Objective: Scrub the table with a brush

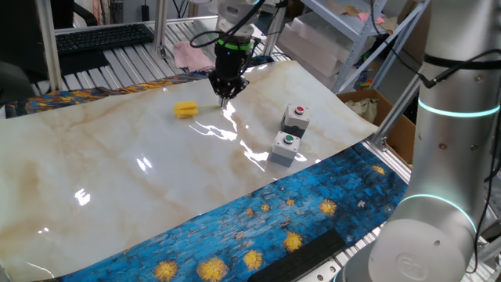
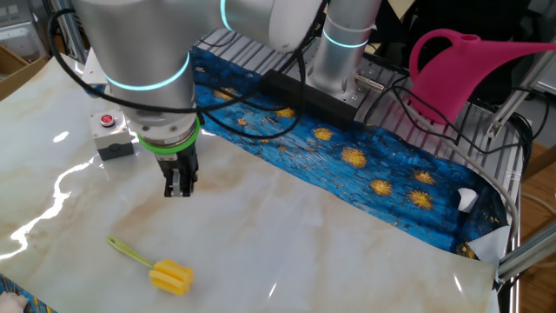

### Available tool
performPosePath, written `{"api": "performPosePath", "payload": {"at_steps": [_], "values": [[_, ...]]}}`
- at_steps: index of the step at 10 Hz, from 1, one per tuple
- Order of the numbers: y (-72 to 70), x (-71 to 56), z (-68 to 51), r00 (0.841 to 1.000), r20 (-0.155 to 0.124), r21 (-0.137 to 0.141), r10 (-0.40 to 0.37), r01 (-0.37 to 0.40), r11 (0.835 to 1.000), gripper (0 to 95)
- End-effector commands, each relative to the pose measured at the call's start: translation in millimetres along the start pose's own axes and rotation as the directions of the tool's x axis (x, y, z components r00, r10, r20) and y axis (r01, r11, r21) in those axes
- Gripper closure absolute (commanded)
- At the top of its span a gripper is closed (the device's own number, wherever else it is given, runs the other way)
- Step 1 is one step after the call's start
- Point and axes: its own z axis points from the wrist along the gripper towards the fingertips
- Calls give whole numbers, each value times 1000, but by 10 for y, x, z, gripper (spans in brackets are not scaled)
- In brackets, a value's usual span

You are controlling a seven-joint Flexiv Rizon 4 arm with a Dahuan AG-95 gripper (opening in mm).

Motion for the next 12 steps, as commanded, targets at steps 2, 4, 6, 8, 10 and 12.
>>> {"api": "performPosePath", "payload": {"at_steps": [2, 4, 6, 8, 10, 12], "values": [[-4, -4, 18, 1000, 9, -12, 5, -5, 1000, 950], [-4, -4, 18, 1000, 7, -14, -6, 7, 1000, 950], [-4, -4, 18, 1000, 1, -14, -12, 12, 1000, 950], [-4, -4, 18, 1000, 8, -12, -17, 18, 1000, 950], [-4, -4, 18, 1000, 8, -13, -16, 16, 1000, 950], [-4, -4, 18, 1000, 14, -15, -22, 22, 1000, 950]]}}
